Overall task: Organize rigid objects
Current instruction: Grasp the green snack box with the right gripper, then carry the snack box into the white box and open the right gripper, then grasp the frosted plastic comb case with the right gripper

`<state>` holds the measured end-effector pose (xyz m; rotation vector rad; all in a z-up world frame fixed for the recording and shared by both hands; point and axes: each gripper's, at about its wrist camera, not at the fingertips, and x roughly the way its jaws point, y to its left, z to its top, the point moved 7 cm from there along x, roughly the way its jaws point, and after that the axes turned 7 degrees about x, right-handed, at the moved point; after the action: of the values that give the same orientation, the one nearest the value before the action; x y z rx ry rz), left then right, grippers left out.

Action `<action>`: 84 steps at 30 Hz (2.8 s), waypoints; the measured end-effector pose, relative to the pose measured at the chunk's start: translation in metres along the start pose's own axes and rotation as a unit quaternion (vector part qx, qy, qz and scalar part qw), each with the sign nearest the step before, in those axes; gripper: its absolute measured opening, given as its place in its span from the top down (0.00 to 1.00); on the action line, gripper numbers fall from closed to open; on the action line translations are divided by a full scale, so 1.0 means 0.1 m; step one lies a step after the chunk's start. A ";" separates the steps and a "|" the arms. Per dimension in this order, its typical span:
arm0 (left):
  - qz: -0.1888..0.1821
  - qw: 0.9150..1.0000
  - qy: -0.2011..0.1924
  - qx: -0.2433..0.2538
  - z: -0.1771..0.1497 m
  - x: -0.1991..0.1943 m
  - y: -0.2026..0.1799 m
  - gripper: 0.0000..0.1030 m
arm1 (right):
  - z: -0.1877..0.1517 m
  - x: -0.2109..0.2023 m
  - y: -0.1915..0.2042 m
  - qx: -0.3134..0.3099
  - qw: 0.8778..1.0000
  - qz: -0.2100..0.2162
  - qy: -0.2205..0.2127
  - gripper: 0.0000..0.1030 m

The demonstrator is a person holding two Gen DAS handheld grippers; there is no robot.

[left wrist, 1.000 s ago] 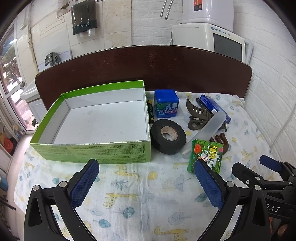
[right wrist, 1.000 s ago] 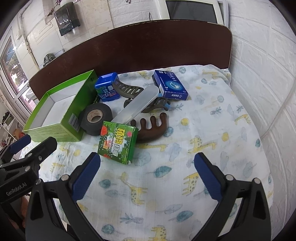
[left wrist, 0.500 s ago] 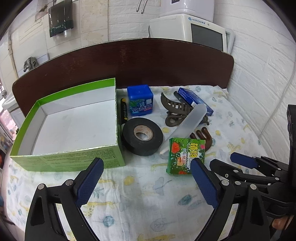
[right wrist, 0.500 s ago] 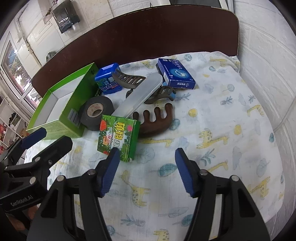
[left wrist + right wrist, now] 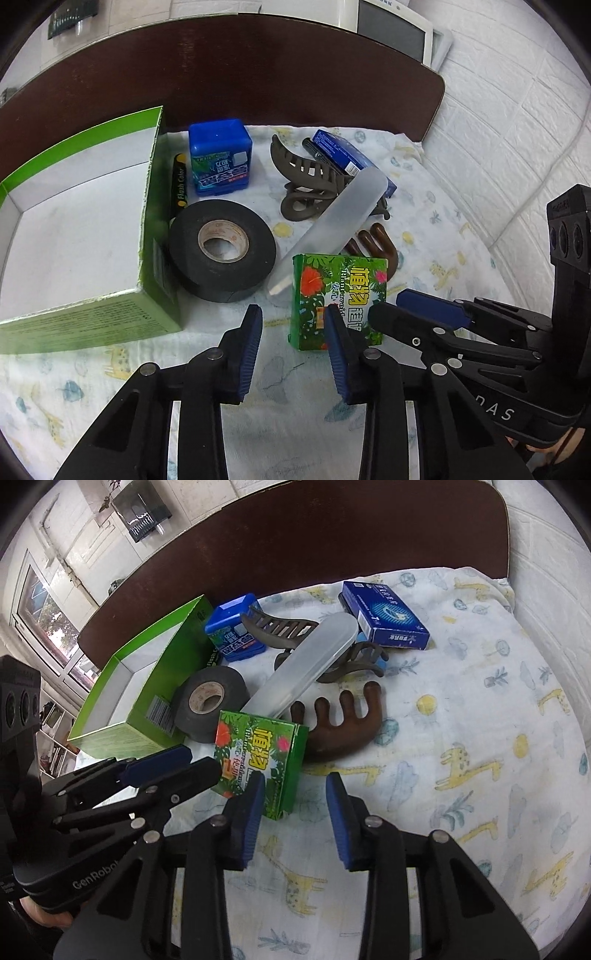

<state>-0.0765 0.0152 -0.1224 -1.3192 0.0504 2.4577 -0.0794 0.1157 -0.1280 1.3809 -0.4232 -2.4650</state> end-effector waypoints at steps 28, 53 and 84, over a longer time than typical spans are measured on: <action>-0.006 0.995 -0.094 -0.028 0.26 -1.02 0.66 0.80 | 0.42 -0.25 1.03 -0.080 0.991 0.102 -0.028 0.76; 0.102 0.981 -0.042 -0.157 -0.47 -1.33 2.95 0.81 | 0.10 1.07 3.25 -0.149 0.966 0.173 0.122 0.79; -0.014 0.998 -0.004 0.067 0.64 -0.08 -0.16 0.35 | 0.66 -0.24 -0.33 0.085 0.996 -0.002 -0.026 0.56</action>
<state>-0.1185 0.0398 -0.0773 -1.2451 0.1898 2.3898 -0.1272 0.1626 -0.0887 1.3826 -0.6574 -2.5223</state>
